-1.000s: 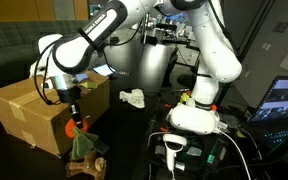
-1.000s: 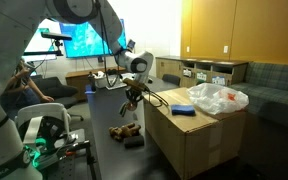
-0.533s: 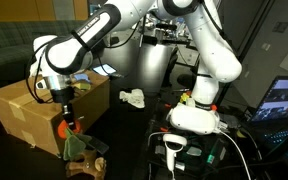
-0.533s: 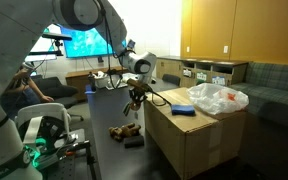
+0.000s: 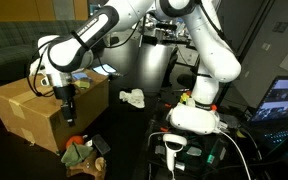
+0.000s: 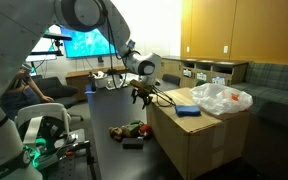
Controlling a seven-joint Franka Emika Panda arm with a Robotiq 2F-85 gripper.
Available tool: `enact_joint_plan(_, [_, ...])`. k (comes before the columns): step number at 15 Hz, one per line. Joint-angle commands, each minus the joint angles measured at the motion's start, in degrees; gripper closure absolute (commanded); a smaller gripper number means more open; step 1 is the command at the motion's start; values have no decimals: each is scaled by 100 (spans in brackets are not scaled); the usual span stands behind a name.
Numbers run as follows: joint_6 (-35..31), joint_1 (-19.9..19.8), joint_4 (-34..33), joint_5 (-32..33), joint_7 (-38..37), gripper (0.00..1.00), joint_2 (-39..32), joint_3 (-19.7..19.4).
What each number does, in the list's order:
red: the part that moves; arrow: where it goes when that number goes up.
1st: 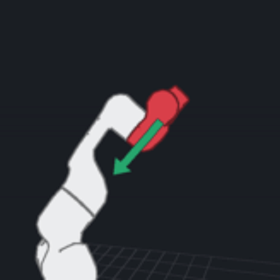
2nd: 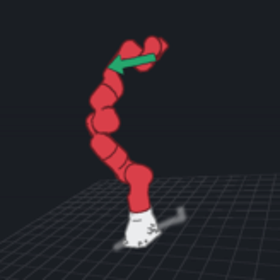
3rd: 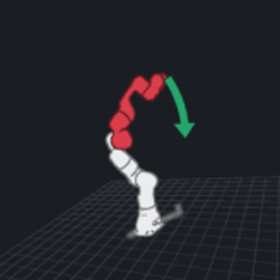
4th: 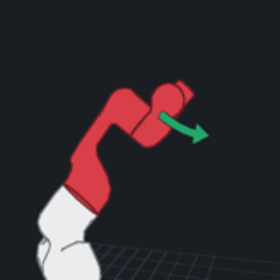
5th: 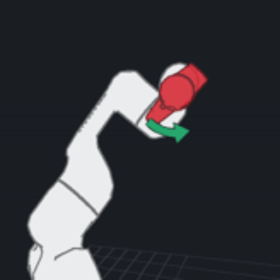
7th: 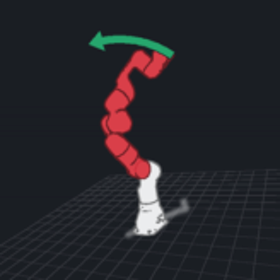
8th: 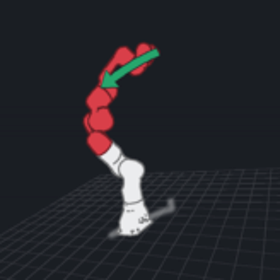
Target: Put the objects on the table on top of the box and put the objects on the box on the table
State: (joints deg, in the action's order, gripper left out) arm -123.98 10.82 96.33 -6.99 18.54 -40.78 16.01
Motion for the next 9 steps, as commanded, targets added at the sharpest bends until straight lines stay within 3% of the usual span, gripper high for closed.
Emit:
enact_joint_plan(1, [140, -89, -135, -85, -52, 0, -93, 8])
enact_joint_plan(9, [-105, -86, 380, -98, -208, 0, 18, 6])
